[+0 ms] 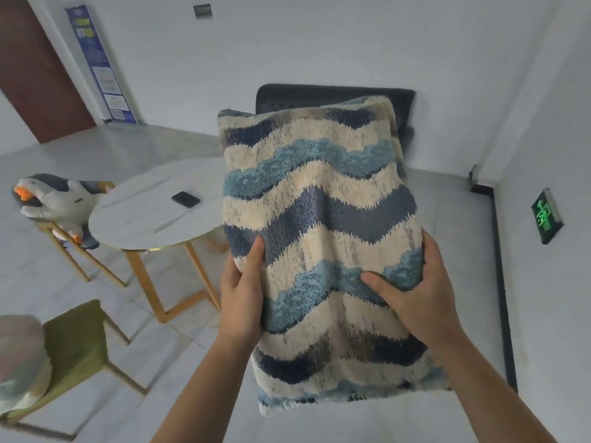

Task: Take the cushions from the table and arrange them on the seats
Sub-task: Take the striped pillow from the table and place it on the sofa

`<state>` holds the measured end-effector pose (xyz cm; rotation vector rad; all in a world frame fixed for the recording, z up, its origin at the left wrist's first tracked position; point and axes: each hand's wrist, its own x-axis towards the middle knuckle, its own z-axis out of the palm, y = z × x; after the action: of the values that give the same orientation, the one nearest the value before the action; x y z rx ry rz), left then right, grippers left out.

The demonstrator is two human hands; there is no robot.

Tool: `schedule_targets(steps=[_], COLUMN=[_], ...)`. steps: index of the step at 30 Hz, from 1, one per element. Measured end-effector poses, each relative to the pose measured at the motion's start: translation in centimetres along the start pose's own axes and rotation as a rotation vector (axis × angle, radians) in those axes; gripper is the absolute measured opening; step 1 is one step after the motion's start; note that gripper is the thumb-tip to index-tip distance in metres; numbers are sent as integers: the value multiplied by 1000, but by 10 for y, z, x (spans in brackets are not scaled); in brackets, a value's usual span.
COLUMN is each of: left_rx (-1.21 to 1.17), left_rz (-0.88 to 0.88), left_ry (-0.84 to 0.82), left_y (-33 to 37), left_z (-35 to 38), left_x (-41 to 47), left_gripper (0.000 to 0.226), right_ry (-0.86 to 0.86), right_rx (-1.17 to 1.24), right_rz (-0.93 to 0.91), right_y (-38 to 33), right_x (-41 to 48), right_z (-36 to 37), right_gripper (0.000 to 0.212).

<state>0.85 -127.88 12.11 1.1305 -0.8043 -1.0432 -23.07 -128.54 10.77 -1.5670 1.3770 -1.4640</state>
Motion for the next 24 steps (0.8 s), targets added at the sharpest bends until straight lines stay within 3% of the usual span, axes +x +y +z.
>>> schedule_targets(steps=[4, 9, 13, 19, 24], left_rx=[83, 118, 158, 81, 125], left_rz=[1, -20, -2, 27, -69], left_ry=[-128, -204, -213, -135, -15], left_y=[-33, -83, -93, -101, -164], left_z=[83, 204, 285, 363, 411], left_x=[96, 214, 310, 456, 602], left_gripper=[50, 19, 38, 70, 91], right_ry=[102, 176, 191, 77, 10], right_rx=[170, 168, 166, 68, 38], right_rz=[171, 257, 255, 162, 154], right_y=[50, 142, 183, 218, 290], right_x=[85, 213, 339, 522, 664], right_z=[-29, -52, -71, -68, -50], right_gripper=[79, 62, 64, 74, 72])
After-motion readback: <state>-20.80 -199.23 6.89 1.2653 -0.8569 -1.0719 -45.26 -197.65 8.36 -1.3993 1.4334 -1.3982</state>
